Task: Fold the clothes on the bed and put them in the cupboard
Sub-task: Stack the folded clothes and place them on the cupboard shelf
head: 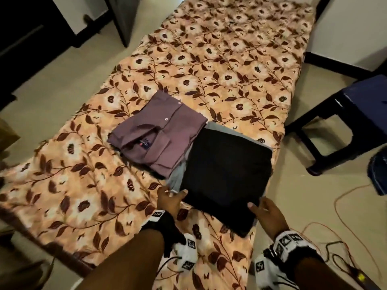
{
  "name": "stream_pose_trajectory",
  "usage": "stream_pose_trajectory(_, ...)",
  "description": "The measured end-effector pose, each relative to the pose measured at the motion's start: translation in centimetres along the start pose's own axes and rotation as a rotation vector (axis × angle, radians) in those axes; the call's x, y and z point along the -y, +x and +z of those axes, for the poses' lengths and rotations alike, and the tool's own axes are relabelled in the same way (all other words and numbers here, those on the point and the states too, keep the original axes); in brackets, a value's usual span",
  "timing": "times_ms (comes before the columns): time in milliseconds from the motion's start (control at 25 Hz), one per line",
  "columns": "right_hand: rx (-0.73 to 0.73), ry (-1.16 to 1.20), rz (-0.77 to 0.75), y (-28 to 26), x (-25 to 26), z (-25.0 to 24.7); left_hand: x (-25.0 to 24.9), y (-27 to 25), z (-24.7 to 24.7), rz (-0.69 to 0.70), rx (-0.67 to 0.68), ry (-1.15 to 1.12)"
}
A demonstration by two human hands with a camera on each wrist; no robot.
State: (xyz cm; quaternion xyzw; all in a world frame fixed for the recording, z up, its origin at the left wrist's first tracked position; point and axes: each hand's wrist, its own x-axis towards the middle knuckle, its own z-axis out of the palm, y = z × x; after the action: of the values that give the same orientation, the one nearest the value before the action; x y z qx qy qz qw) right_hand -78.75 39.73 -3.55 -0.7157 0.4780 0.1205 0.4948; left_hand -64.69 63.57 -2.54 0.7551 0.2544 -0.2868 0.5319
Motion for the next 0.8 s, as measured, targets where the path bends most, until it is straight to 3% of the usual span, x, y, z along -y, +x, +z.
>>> stream_pose_trajectory(120,-0.104,0.145,-0.104,6.2,-0.4,1.1,2.5,4.1,3.0,-0.092,-0.106,-0.316)
stream_pose_trajectory(240,-0.274,-0.273,-0.35,11.9,2.4,0.3,6.4,5.0,5.8,-0.149,-0.038,-0.55)
stream_pose_trajectory(320,-0.258,-0.639,-0.481,15.4,6.1,-0.5,8.0,4.7,7.1,-0.177,0.133,-0.672)
stream_pose_trajectory(400,-0.2,-0.927,-0.512,18.3,9.9,-0.9,8.6,4.7,7.9,-0.186,0.267,-0.752)
stream_pose_trajectory(440,-0.109,-0.948,-0.502,19.2,11.6,-1.0,8.4,4.6,8.3,-0.187,0.32,-0.774)
stream_pose_trajectory(560,0.184,-0.676,-0.358,21.5,15.1,-0.6,8.1,4.7,9.5,-0.165,0.369,-0.761)
stream_pose_trajectory(680,0.236,-0.795,-0.255,23.4,16.2,-0.5,7.9,4.7,10.2,-0.164,0.348,-0.73)
stream_pose_trajectory(800,0.332,-0.77,-0.087,23.5,16.9,-0.3,9.3,5.7,9.5,-0.223,0.313,-0.813)
